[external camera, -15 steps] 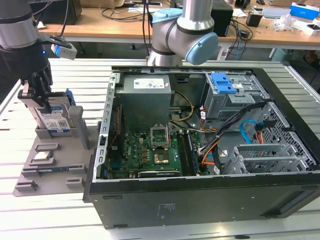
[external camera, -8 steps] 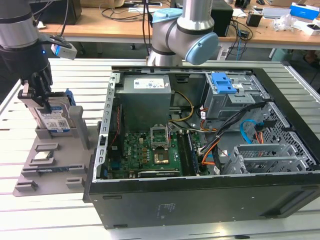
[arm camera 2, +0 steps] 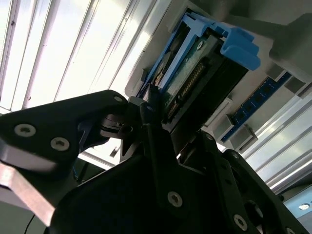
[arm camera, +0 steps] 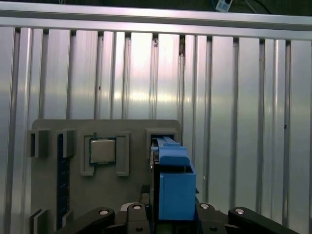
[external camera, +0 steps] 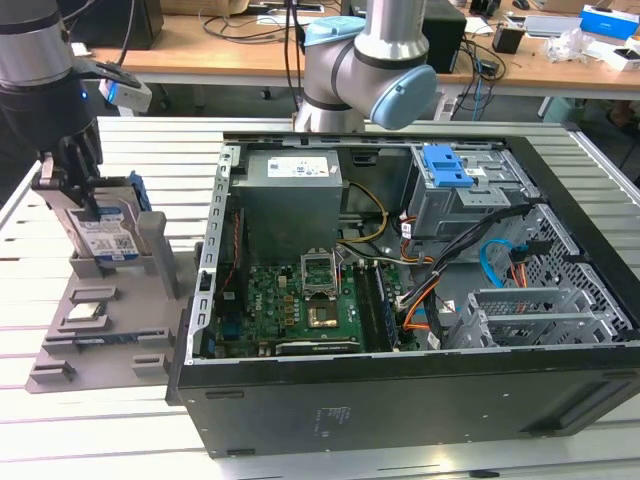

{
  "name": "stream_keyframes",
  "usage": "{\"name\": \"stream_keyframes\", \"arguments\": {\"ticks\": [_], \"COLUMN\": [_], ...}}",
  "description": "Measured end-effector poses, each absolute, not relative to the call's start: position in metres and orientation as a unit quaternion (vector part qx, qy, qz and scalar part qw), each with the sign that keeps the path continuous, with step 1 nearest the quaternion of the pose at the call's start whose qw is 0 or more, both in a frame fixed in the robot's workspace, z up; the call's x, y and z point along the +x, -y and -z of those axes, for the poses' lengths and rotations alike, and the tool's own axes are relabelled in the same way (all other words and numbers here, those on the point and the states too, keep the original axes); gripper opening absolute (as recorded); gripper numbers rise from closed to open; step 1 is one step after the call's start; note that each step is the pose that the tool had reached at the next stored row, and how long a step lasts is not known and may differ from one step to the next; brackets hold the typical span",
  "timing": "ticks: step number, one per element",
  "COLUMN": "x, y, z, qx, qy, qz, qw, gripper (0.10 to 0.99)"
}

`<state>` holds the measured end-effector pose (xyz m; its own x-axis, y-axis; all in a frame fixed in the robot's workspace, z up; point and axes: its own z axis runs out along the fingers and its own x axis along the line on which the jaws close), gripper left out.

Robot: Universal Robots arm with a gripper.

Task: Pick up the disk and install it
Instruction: 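Pick up the disk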

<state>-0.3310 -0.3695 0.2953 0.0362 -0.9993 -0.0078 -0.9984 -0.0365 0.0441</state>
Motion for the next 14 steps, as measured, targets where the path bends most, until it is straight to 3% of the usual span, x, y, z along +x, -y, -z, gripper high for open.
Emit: {"name": "stream_keyframes", "arguments": {"ticks": [4, 14], "x": [-0.331, -0.331], "y": [0.368, 0.367], "z": [-0.318, -0.334], "qx": [0.72, 0.72], "qy": [0.694, 0.694], "qz": [0.018, 0.018], "qw": [0.013, 0.013], "gripper": [0.365, 0.365]}}
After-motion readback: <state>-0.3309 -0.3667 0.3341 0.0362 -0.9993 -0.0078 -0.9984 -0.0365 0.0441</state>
